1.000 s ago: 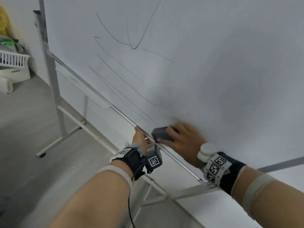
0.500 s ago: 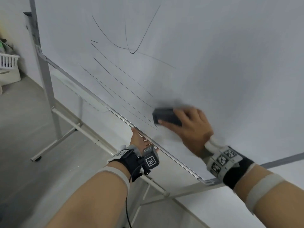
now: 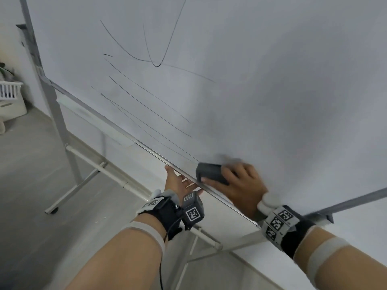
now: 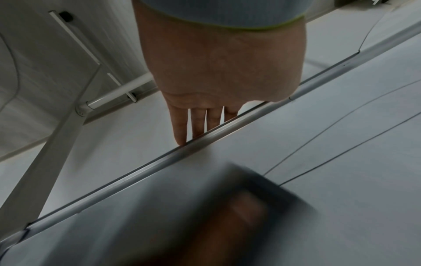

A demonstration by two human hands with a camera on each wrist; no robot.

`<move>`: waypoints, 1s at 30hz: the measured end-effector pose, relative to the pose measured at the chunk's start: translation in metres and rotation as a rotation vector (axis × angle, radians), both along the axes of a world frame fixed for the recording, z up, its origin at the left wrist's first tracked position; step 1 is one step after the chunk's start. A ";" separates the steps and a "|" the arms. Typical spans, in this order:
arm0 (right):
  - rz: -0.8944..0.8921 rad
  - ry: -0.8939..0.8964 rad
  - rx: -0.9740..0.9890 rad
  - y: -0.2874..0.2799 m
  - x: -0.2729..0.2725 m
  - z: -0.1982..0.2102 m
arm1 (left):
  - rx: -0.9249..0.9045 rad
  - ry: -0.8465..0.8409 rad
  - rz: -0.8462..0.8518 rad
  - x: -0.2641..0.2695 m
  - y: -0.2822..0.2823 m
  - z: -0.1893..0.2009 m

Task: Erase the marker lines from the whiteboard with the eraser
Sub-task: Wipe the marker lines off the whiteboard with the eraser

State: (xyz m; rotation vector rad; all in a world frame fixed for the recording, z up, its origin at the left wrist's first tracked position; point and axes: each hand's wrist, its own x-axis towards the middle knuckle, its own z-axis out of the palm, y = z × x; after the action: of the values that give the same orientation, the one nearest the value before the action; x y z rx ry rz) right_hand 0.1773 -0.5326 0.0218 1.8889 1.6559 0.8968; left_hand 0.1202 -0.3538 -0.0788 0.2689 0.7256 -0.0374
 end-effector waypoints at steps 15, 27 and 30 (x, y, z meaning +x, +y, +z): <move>0.072 0.061 -0.025 0.065 -0.007 -0.027 | -0.015 0.003 0.110 -0.002 0.027 -0.002; 0.031 0.061 0.173 0.119 -0.001 0.011 | -0.060 -0.056 0.135 -0.002 0.094 -0.007; 0.014 0.078 -0.147 0.099 -0.010 -0.033 | -0.052 -0.008 0.130 -0.006 0.094 -0.001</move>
State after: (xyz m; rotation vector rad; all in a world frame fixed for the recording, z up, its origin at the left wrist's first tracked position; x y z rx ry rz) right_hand 0.1674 -0.4337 -0.0113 1.8354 1.7323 0.6941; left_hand 0.1144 -0.2595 -0.0798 0.1717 0.7323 0.0682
